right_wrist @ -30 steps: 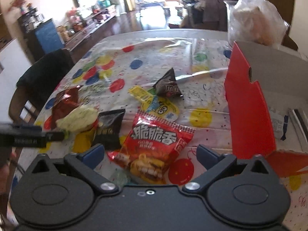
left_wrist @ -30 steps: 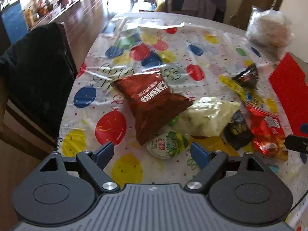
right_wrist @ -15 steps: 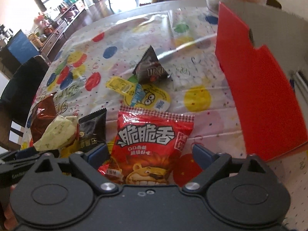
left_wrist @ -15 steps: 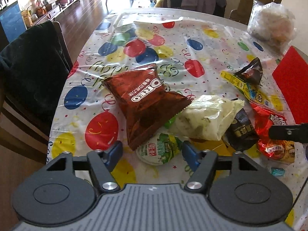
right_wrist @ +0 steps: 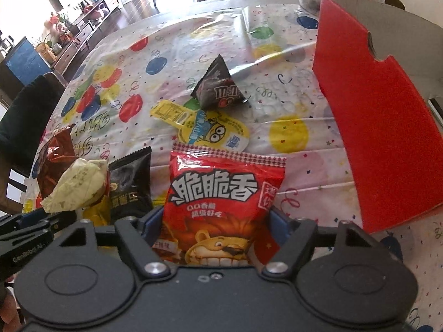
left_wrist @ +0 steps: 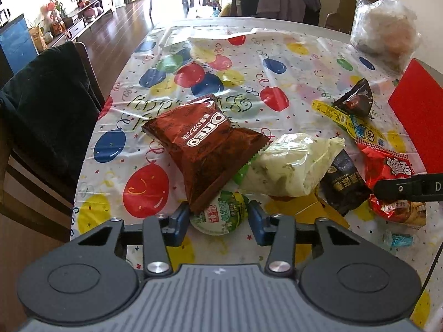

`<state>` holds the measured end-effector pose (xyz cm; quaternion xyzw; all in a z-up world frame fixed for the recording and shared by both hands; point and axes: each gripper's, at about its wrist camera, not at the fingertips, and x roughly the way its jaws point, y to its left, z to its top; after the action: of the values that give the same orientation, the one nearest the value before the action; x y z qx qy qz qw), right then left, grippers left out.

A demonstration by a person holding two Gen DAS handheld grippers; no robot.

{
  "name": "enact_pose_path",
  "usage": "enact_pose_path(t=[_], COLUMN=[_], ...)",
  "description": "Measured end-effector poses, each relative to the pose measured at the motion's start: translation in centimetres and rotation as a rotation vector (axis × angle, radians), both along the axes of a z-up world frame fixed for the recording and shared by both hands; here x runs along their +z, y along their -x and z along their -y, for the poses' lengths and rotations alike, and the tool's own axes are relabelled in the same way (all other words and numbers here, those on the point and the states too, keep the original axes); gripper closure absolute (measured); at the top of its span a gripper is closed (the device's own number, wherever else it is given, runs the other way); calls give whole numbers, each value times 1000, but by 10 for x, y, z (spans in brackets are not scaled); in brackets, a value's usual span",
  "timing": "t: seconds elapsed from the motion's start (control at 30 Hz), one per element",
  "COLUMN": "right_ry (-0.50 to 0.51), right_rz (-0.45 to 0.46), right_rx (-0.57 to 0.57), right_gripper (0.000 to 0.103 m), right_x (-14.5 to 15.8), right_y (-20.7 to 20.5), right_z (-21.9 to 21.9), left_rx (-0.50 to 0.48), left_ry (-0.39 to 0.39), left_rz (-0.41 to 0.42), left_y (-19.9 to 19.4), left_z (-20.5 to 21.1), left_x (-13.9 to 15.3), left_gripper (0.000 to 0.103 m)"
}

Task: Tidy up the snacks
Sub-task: 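Grasp the green-labelled egg snack with the left gripper while the right grasps the red chip bag, then carry the egg snack and red chip bag over the cardboard box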

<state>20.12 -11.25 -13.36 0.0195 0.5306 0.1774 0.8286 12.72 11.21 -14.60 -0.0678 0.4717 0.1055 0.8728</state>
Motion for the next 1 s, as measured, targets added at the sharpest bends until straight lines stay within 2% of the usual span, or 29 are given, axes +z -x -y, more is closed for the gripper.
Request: enact_pose_path(t=[0.57, 1.0], right_ry=[-30, -48], right_rz=[76, 149], right_rx=[29, 87], right_gripper=[31, 31], right_x=[28, 68], right_y=[21, 43], right_z=[20, 54], left_rx=[27, -20], left_ry=[9, -1], left_rz=[49, 116], left_y=[27, 43], left_z=[9, 51], left_x=[25, 81], left_gripper=[59, 59])
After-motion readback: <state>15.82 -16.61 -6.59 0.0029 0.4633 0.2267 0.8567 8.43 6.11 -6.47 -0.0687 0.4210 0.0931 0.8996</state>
